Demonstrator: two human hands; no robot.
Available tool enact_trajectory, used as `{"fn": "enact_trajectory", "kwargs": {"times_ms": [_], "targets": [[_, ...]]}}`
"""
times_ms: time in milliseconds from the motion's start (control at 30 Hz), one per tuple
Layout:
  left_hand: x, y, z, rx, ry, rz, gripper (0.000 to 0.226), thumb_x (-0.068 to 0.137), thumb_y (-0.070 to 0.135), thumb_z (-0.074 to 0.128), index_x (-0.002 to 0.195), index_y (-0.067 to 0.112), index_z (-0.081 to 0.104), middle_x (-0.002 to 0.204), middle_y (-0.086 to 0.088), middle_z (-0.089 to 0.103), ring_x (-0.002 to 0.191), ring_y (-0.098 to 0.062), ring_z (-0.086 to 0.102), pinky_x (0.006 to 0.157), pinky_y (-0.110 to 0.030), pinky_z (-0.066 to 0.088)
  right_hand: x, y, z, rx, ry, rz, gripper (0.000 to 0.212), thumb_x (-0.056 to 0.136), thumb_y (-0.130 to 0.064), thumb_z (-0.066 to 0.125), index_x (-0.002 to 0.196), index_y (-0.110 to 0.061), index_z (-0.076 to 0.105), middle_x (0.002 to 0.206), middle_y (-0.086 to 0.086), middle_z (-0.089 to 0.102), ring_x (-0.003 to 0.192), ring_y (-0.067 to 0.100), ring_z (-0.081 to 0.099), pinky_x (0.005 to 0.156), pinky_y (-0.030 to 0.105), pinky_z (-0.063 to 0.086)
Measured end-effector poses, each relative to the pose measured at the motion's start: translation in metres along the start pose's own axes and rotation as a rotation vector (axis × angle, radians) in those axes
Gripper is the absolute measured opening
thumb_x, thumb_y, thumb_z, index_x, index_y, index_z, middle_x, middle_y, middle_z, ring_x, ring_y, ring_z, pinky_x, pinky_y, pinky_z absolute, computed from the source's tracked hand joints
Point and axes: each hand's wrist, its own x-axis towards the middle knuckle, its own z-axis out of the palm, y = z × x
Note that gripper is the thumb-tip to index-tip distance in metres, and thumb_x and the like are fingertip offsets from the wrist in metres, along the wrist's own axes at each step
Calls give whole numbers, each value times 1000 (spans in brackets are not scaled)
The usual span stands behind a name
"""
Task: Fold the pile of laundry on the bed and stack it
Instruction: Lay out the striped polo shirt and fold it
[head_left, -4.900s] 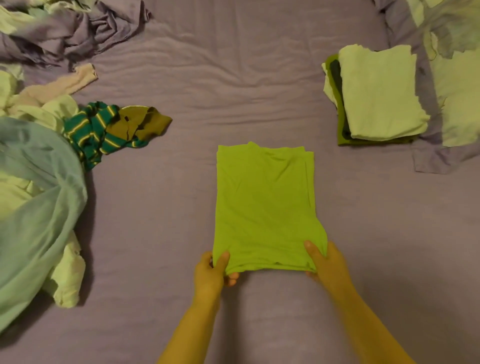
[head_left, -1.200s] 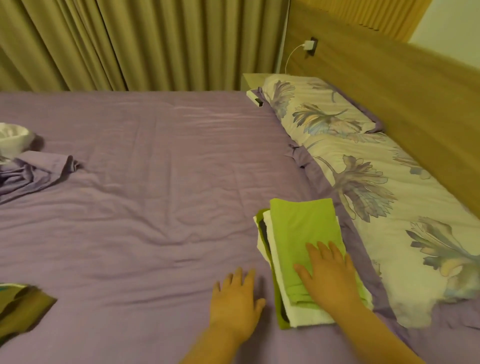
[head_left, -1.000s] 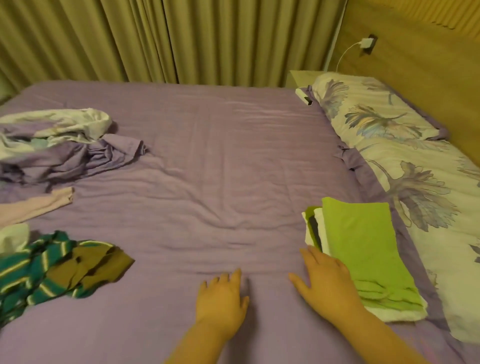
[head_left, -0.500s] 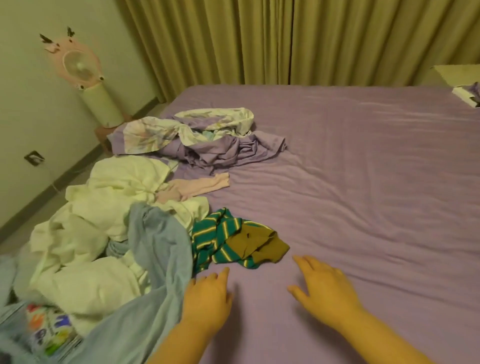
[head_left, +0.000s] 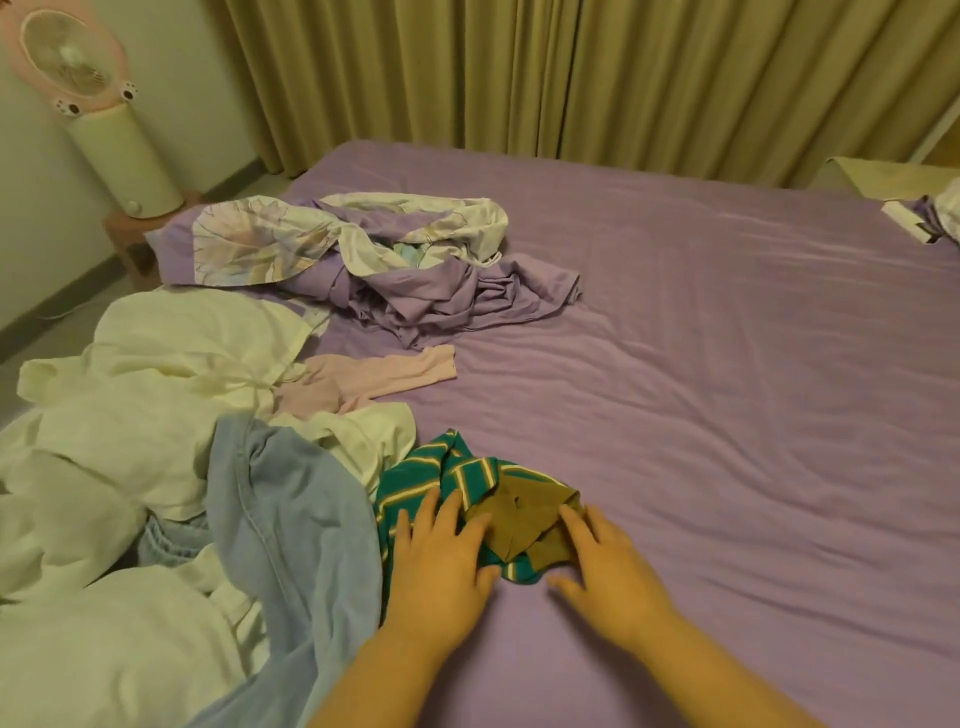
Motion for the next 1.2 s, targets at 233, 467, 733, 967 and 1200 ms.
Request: {"fn": "enact_trajectory", "kwargs": {"times_ms": [233,467,733,967,1200], "targets": [[54,-14,14,133,-172,-45,99,83,50,62,149,39,-10,157,-11,-23,144,-41,-15,111,-65,-2,48,7,-2,150,-71,34,105,80,-47,68,150,-35,-10,160,5,-10,146,28,11,113,36,28],[56,-14,0,6,-43,57,25,92,30,53,117,27,54,118,3,56,119,-22,43,97,-33,36,39,3,4,405,49,-54,52,85,-14,66,132,-26,49,121,-4,61,112,18,56,86,14,41],[-3,33,-111,-1066,71,-107,14,88,21,66,99,14,63,90,-3,69,84,-13,65,79,-32,52,-61,17,-127,976,294,-67,61,83,-7,69,131,-31,41,114,-8,59,92,-12,59,71,3,45],[-84,131,-238,-1734,4,-294,30,87,28,66,106,5,66,93,-11,74,83,-25,72,61,-31,57,-218,-12,-199,873,205,-335,76,77,-52,69,137,-50,23,134,-47,32,125,-19,33,93,4,37],[-179,221,-319,-2133,-253,-435,37,91,31,60,111,-1,64,96,-22,71,88,-35,66,72,-46,53,-358,-1,-233,586,302,-368,89,87,-29,65,138,-57,-1,145,-40,2,129,-28,5,97,-6,13]]}}
